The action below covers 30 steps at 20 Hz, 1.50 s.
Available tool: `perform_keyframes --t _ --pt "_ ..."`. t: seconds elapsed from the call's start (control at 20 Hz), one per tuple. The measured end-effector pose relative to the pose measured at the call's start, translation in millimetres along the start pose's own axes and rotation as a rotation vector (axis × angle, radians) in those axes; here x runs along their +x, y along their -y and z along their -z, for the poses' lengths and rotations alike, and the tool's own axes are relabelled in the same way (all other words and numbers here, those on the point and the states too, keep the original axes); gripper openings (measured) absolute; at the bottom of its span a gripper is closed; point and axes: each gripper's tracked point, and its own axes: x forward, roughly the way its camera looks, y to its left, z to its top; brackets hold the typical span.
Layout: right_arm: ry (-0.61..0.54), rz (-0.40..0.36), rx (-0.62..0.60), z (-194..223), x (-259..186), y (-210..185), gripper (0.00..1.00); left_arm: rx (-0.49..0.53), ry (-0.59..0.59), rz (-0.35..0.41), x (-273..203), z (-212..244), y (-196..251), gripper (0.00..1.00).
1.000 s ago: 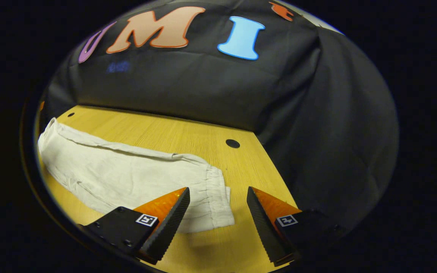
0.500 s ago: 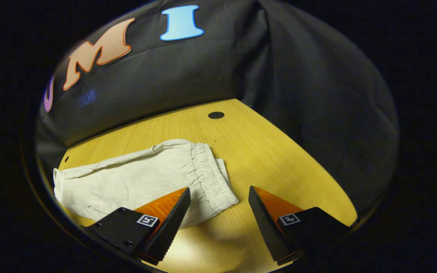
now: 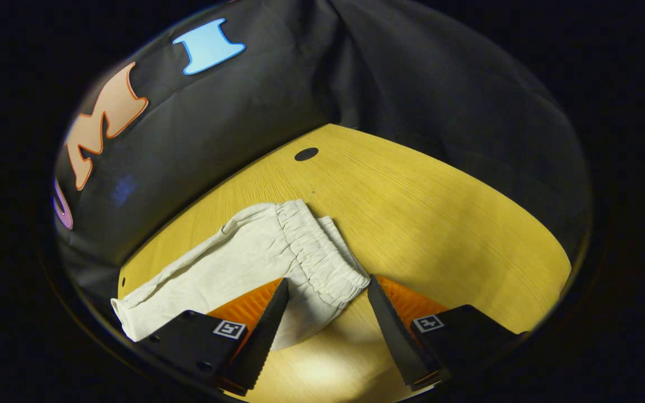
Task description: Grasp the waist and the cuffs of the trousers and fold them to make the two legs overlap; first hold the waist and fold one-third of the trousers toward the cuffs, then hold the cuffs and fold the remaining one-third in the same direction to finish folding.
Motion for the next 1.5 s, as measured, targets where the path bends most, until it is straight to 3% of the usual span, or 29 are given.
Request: perform_keyframes --t 0.05,0.1,0.15,0.2,0.25,0.3,0.4,0.45,0.75,0.95,1.2,1.5 --pt "-0.010 0.013 0.004 0.8 0.3 4.7 0.78 -0.003 -0.004 -0.003 -0.9 2.1 -0.9 0.96" --pt "-0.017 0.015 0.009 2.7 1.3 7.2 0.74 -0.006 -0.009 -0.007 -2.2 3.9 -0.4 0.96" --pt "-0.027 -0.005 0.023 2.4 3.2 4.3 0.56 -0.010 -0.012 -0.009 -2.7 4.0 -0.2 0.96" --pt "-0.057 -0.025 0.043 7.8 3.5 1.6 0.49 -0.014 -0.015 -0.011 -3.2 6.3 0.8 0.95" --pt "-0.053 -0.032 0.058 5.8 5.1 1.6 0.27 -0.017 -0.020 -0.013 -3.8 7.7 1.5 0.95" --pt "-0.044 -0.034 0.056 0.2 5.3 3.5 0.27 -0.019 -0.023 -0.017 -5.3 9.3 2.2 0.95" --pt "-0.048 -0.038 0.034 0.0 0.9 5.9 0.13 -0.027 -0.026 -0.020 -7.2 10.3 3.7 0.95" --pt "-0.042 -0.036 0.028 -3.0 -1.0 7.4 0.19 -0.030 -0.029 -0.024 -8.6 10.4 3.8 0.95" --pt "-0.012 -0.001 0.025 -12.5 -5.1 9.5 0.19 -0.044 -0.028 -0.050 -18.3 10.4 5.5 0.96" --pt "0.018 -0.042 0.019 -30.4 -14.7 1.8 0.19 -0.058 -0.021 -0.069 -23.7 10.0 0.3 0.95" --pt "0.086 -0.106 -0.030 -52.1 -44.1 -35.9 0.19 -0.065 -0.016 -0.063 -21.0 14.2 -11.3 0.96" --pt "0.161 -0.181 -0.075 -63.0 -79.9 -114.3 0.19 -0.078 -0.009 -0.049 -17.6 22.5 -40.5 0.95"
